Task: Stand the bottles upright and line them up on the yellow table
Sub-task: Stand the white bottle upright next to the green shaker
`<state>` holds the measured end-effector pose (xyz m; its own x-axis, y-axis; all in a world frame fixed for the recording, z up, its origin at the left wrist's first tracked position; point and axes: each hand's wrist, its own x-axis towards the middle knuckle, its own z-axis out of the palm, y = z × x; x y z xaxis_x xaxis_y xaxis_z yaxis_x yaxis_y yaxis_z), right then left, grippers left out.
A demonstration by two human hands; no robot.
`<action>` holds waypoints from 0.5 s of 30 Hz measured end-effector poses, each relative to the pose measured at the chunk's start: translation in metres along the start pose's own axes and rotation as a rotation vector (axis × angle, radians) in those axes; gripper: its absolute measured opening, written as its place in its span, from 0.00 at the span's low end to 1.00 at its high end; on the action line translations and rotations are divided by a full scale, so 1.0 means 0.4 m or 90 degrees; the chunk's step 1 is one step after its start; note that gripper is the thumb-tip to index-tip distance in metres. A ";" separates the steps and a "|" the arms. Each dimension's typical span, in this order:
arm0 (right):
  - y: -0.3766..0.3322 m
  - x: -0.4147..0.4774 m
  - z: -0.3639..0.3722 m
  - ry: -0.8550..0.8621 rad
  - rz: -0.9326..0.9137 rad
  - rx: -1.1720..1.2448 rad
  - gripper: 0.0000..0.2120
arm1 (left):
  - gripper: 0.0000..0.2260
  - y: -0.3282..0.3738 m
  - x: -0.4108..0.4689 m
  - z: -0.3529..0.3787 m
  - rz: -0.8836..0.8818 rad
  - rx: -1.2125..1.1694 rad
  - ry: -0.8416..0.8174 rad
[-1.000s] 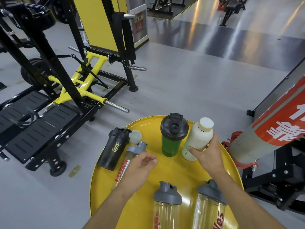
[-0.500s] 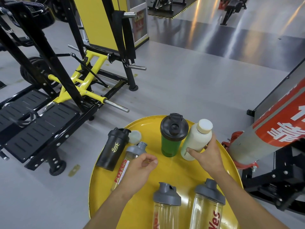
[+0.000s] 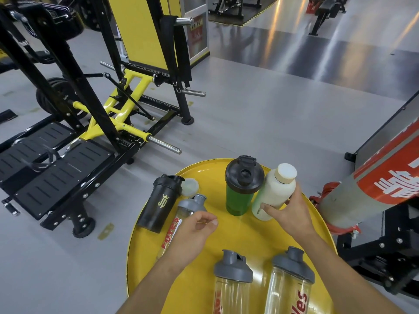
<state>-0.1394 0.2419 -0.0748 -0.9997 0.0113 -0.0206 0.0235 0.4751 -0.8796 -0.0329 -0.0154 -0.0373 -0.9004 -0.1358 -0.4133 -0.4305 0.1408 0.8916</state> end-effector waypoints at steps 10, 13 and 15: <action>0.021 -0.018 -0.001 -0.038 0.049 -0.018 0.46 | 0.04 0.000 -0.001 0.005 0.002 0.000 -0.013; 0.035 -0.028 -0.013 -0.058 0.094 -0.086 0.45 | 0.04 -0.001 0.003 0.005 0.007 -0.011 -0.016; 0.035 -0.032 -0.032 -0.085 0.133 -0.150 0.41 | 0.03 0.000 0.005 0.004 0.013 -0.019 -0.016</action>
<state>-0.1262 0.2597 -0.0809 -0.9642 0.0210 -0.2645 0.2111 0.6647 -0.7167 -0.0349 -0.0142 -0.0385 -0.9105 -0.1081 -0.3990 -0.4101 0.1142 0.9049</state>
